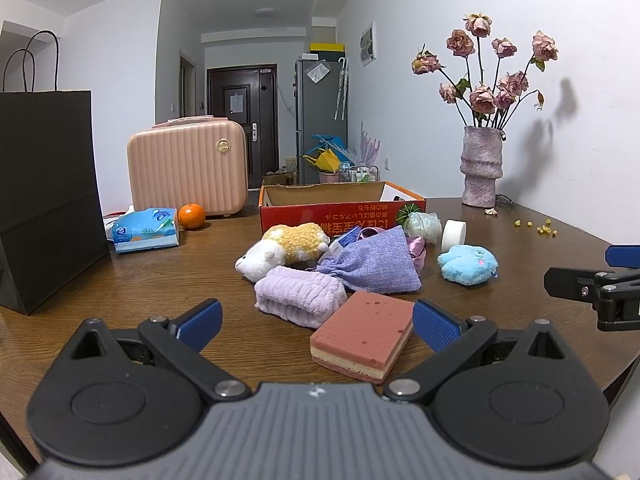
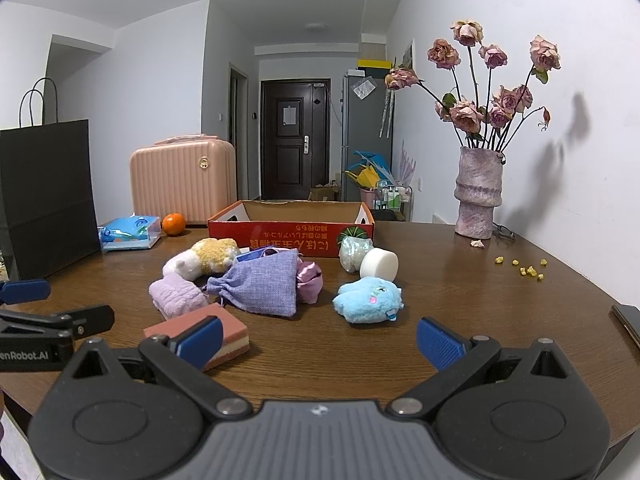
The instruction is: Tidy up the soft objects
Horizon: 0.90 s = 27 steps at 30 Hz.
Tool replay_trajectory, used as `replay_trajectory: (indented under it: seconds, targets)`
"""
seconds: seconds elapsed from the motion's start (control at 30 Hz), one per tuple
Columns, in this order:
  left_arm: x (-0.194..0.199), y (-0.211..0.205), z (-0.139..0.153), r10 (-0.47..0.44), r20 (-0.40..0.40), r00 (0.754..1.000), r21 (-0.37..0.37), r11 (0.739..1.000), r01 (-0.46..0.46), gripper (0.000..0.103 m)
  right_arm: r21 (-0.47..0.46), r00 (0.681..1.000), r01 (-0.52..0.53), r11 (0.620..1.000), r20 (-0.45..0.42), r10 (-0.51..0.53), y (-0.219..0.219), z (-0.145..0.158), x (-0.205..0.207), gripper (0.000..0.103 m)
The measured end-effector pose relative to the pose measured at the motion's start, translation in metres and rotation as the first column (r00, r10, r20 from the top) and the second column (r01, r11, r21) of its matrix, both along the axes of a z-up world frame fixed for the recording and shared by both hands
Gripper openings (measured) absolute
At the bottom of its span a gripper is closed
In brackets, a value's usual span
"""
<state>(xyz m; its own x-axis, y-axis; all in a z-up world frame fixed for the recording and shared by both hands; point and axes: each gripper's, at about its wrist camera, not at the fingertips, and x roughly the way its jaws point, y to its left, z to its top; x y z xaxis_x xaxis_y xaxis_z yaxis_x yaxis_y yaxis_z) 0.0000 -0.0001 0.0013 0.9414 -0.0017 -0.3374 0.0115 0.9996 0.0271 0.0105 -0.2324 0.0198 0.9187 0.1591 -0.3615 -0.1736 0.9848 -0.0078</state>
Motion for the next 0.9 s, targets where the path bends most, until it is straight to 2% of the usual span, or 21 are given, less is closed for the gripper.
replay_trajectory:
  seconds: [0.9]
  targets:
    - [-0.0016,-0.0066,-0.0007,-0.005,0.007,1.000,0.003,1.000,0.005,0.103,-0.001,1.000,-0.001,1.000,0.005,0.001,0.0013,0.0008,-0.0016,0.103]
